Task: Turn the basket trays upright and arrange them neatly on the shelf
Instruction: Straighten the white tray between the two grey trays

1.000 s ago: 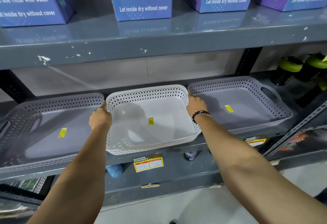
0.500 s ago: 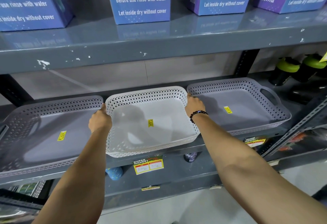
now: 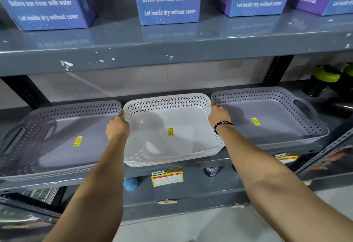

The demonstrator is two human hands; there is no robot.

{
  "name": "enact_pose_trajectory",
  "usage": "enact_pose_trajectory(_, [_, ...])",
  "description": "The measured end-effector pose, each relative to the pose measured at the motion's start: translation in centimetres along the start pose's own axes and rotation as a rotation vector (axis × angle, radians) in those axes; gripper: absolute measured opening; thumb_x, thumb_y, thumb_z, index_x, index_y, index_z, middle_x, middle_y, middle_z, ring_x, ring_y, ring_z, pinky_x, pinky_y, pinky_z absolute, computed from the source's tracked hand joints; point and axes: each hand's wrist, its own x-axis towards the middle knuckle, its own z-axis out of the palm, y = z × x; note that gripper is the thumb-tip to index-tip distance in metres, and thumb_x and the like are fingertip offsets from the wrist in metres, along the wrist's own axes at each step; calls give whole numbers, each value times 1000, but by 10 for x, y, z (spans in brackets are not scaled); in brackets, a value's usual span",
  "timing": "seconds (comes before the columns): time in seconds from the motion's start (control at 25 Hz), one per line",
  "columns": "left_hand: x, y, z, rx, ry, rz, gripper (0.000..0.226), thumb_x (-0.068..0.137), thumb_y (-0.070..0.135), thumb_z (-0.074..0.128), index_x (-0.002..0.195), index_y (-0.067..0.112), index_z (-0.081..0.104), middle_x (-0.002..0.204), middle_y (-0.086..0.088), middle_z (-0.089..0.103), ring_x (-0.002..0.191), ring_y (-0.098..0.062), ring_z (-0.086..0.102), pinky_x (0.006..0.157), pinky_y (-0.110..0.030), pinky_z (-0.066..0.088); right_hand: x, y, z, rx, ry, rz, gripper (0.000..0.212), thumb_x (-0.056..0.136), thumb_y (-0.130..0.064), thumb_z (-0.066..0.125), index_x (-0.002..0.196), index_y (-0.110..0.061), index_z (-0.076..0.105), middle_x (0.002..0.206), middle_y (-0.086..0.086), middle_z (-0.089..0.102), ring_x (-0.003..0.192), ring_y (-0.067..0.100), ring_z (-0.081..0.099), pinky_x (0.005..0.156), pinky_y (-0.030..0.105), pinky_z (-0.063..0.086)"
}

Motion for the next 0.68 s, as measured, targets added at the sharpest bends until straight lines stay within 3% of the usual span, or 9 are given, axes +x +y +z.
enact_pose_trajectory(0.16, [-3,2,-6,-24,-30,-15,60,94,2,34,148,27,31,129,-22,58,116,-39,57,94,-42,47,4,2,2,-6,3,5,51,90,4,42,140,1,35,116,29,62,104,39,63,79,42,53])
enact_pose_trajectory(0.36, [0,1,-5,-55,-19,-22,60,94,1,32,147,28,32,125,-20,62,112,-37,60,88,-41,50,4,0,2,-10,-2,7,50,90,4,42,139,1,34,112,29,64,97,40,65,74,42,54])
enact_pose_trajectory(0.68, [0,0,-1,-25,-5,-10,61,94,-1,31,148,28,30,125,-19,62,109,-36,61,83,-39,50,3,1,2,-10,3,1,55,90,5,41,143,-1,31,114,28,63,99,38,65,78,43,55])
